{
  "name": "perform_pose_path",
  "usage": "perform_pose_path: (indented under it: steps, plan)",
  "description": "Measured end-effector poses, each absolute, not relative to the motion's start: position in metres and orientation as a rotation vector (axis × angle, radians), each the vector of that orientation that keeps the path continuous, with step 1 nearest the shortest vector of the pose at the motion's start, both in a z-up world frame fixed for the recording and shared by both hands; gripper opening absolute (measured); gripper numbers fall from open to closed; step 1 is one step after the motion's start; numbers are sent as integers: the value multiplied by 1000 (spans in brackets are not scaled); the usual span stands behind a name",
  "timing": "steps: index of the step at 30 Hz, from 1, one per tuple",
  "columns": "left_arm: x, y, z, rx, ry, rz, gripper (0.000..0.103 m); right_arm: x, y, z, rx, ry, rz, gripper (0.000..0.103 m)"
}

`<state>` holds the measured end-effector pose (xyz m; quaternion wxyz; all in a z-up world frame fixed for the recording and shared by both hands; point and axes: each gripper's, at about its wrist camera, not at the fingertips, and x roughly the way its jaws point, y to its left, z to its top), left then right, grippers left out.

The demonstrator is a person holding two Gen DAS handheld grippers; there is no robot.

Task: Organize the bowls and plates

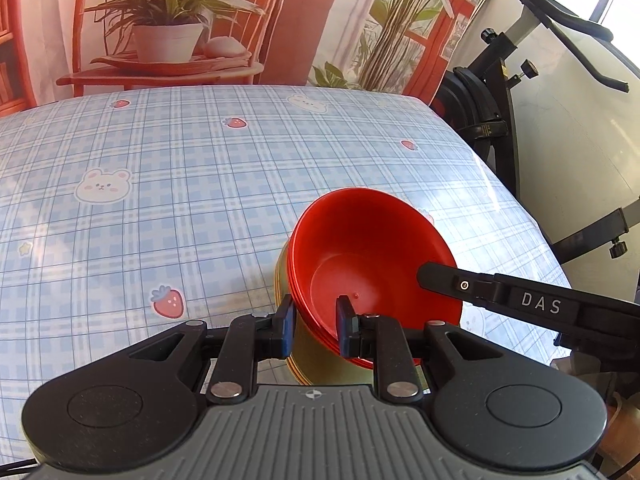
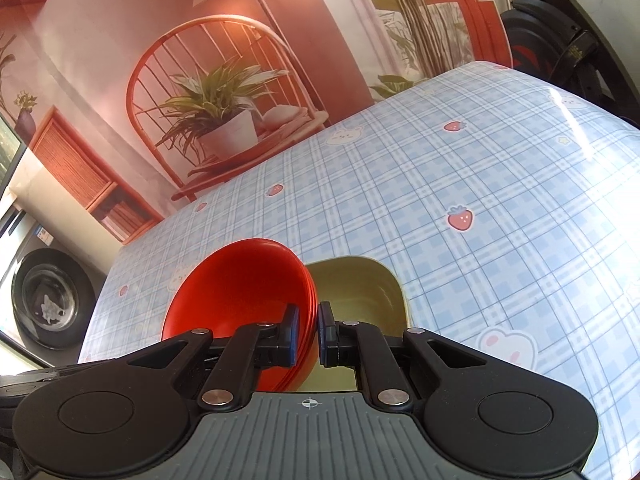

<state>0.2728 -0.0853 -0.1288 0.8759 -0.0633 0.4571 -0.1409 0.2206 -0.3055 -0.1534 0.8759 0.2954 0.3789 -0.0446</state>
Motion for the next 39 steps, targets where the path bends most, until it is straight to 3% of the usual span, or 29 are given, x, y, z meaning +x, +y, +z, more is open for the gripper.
perform_pose_path:
  steps: [30,39]
  plan:
    - [280,-105,-146,-69,981,-345,24,214,-316,-167,625,813,-150,10]
    - [277,-103,-142,-66,973,-332,44,212,-316,-161,609,801,-156,17]
